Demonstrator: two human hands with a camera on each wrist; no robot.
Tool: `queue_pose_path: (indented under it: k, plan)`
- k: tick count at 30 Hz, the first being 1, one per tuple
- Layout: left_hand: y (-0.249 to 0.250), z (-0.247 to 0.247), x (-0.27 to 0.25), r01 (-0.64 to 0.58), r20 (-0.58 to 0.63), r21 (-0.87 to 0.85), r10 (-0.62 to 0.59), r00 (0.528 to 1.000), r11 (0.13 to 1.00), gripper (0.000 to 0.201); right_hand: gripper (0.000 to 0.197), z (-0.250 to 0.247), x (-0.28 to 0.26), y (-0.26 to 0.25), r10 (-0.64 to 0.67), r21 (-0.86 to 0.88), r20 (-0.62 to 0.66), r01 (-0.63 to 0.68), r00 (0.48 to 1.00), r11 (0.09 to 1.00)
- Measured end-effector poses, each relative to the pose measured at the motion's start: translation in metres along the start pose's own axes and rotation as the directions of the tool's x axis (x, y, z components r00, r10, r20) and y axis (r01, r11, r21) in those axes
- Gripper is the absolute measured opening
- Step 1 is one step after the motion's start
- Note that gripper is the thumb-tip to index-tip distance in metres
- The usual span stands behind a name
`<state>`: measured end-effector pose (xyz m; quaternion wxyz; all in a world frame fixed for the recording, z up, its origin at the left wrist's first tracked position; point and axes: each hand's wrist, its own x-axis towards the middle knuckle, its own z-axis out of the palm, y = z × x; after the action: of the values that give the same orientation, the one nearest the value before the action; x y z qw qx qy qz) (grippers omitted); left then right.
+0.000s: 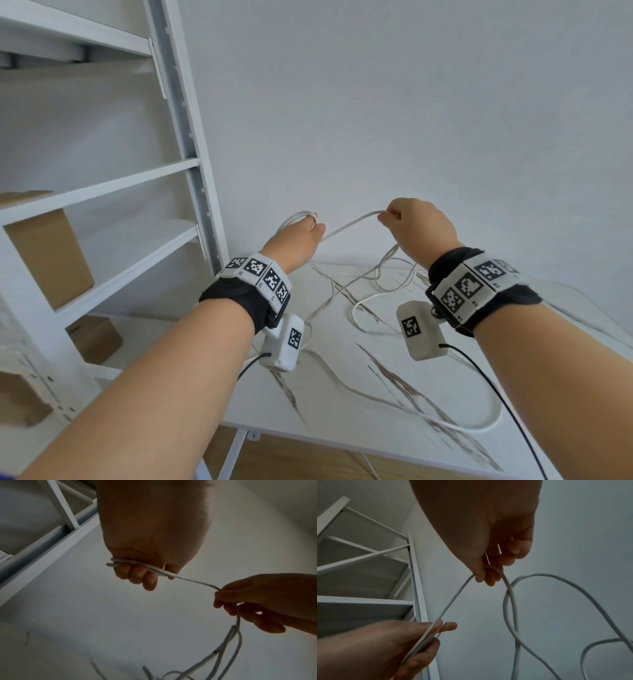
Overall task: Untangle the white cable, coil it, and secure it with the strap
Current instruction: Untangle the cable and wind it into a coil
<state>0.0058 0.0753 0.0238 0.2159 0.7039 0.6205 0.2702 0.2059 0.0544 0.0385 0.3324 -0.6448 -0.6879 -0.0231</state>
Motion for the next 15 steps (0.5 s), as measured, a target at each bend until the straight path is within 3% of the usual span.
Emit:
queue_pose_path:
  k: [5,9,13,15]
  plan:
    - [0.002,0.002,-0.002,-0.028,0.009,0.018,0.028,1.0,0.999,0.031,0.029,0.003,0.005,0.006,0.179,0.329,0.049,-0.186,0.983,0.926]
    - [0.005,0.0,0.0,-0.004,0.054,0.066,0.0,0.999,0.998,0.035,0.038,0.004,0.007,0.008,0.259,0.436,0.052,-0.255,0.964,0.863]
    - [0.0,0.001,0.001,-0.005,0.12,-0.046,0.01,0.993,0.999,0.033,0.022,0.001,0.011,0.01,0.336,0.68,0.138,-0.336,0.932,0.651]
    - [-0.003,0.002,0.002,0.033,0.183,-0.123,-0.01,0.983,0.992,0.031,0.02,0.002,0.014,0.012,0.343,0.691,0.132,-0.335,0.93,0.64]
